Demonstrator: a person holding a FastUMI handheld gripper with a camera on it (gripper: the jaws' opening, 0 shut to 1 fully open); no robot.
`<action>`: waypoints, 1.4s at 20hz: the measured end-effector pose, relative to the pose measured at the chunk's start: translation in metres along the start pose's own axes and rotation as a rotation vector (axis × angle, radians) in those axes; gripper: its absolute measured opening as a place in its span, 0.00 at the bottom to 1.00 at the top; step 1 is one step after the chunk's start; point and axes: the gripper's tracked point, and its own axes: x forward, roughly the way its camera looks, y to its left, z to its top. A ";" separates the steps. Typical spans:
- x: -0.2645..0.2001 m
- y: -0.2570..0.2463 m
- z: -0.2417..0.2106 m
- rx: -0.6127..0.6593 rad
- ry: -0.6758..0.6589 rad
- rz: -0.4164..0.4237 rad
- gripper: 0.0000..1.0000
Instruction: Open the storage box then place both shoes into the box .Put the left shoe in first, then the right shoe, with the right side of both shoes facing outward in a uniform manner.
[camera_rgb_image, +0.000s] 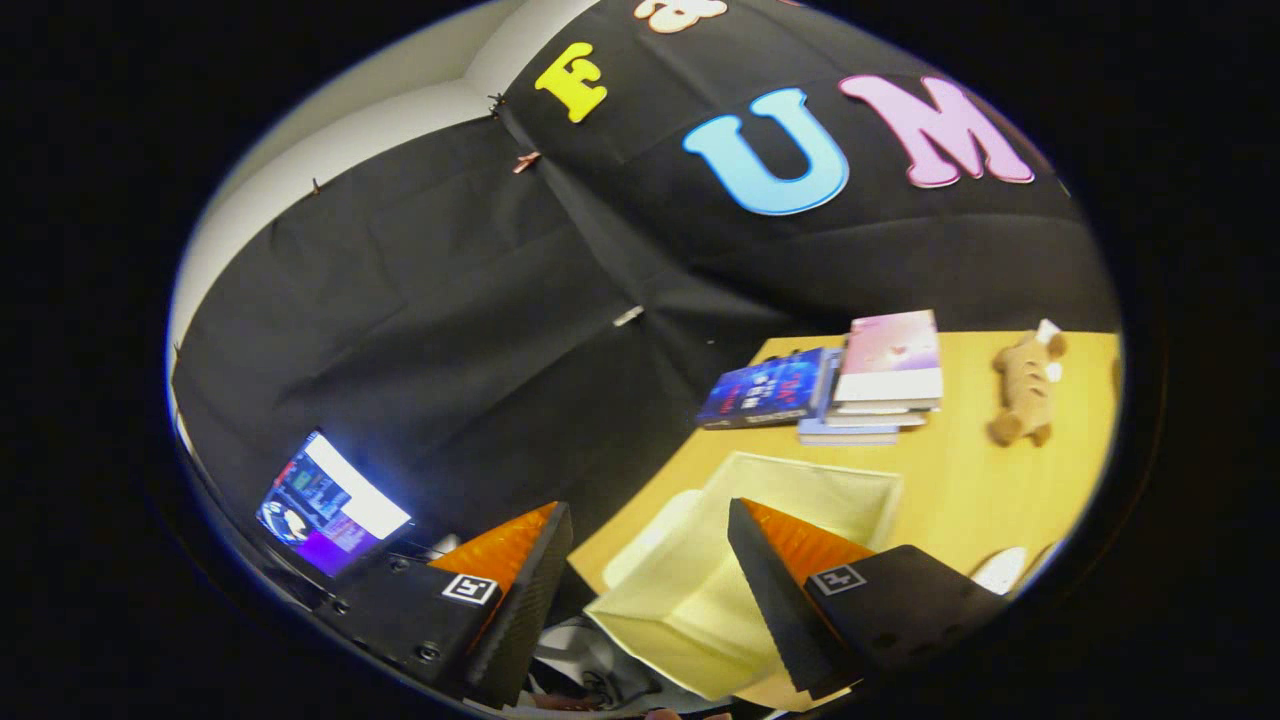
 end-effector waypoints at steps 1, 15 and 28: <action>-0.014 -0.022 -0.007 -0.020 0.003 -0.059 0.97; -0.155 -0.226 -0.164 -0.098 0.342 -0.622 0.96; -0.129 -0.311 -0.233 -0.279 0.554 -0.772 0.73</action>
